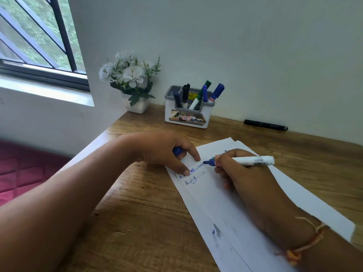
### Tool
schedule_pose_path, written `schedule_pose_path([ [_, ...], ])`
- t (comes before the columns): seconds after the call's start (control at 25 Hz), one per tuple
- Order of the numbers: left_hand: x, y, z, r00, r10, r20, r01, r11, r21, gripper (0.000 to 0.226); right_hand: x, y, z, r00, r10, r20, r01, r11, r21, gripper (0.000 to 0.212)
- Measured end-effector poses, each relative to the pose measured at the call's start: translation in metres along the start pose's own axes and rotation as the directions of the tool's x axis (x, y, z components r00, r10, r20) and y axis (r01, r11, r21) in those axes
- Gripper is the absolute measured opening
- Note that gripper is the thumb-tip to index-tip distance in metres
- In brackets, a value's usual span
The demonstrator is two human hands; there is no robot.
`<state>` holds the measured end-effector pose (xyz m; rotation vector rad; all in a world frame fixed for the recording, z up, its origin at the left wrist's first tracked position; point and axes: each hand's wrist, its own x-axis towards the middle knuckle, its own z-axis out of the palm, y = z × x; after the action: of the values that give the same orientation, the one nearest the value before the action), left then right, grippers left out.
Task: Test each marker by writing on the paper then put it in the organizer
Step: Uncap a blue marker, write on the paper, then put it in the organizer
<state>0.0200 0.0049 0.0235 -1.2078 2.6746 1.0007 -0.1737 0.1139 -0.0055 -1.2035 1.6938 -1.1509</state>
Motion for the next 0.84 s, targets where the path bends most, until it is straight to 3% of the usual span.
schedule_pose_path([
  [0.16, -0.001, -0.001, 0.002, 0.991, 0.005, -0.131, -0.017, 0.995, -0.094, 0.038, 0.0, -0.001, -0.002, 1.0, -0.003, 0.007, 0.001, 0.973, 0.229, 0.01],
  [0.28, -0.002, 0.001, 0.003, 0.949, -0.043, -0.313, -0.069, 0.939, -0.338, 0.02, -0.004, -0.003, -0.005, 0.998, -0.068, 0.005, 0.064, 0.956, 0.285, 0.006],
  [0.36, -0.002, 0.008, 0.004, 0.919, -0.099, -0.382, -0.137, 0.827, -0.545, 0.011, -0.004, -0.006, -0.008, 0.996, -0.09, -0.001, 0.085, 0.941, 0.328, 0.011],
  [0.48, 0.0, 0.019, 0.006, 0.898, -0.128, -0.421, -0.274, 0.587, -0.762, 0.019, -0.004, -0.01, -0.011, 0.995, -0.095, 0.0, 0.087, 0.908, 0.41, 0.024],
  [0.56, 0.001, 0.021, 0.008, 0.894, -0.121, -0.431, -0.32, 0.5, -0.805, 0.026, -0.003, -0.012, -0.014, 0.992, -0.126, -0.011, 0.119, 0.906, 0.406, 0.025],
  [0.72, 0.002, 0.022, 0.012, 0.849, -0.168, -0.501, -0.372, 0.483, -0.793, 0.03, -0.004, -0.015, -0.021, 0.978, -0.209, -0.031, 0.204, 0.902, 0.381, 0.017],
  [0.84, 0.001, 0.024, 0.011, 0.864, -0.209, -0.459, -0.396, 0.282, -0.874, 0.026, -0.006, -0.016, -0.024, 0.96, -0.281, -0.012, 0.264, 0.888, 0.376, 0.014],
])
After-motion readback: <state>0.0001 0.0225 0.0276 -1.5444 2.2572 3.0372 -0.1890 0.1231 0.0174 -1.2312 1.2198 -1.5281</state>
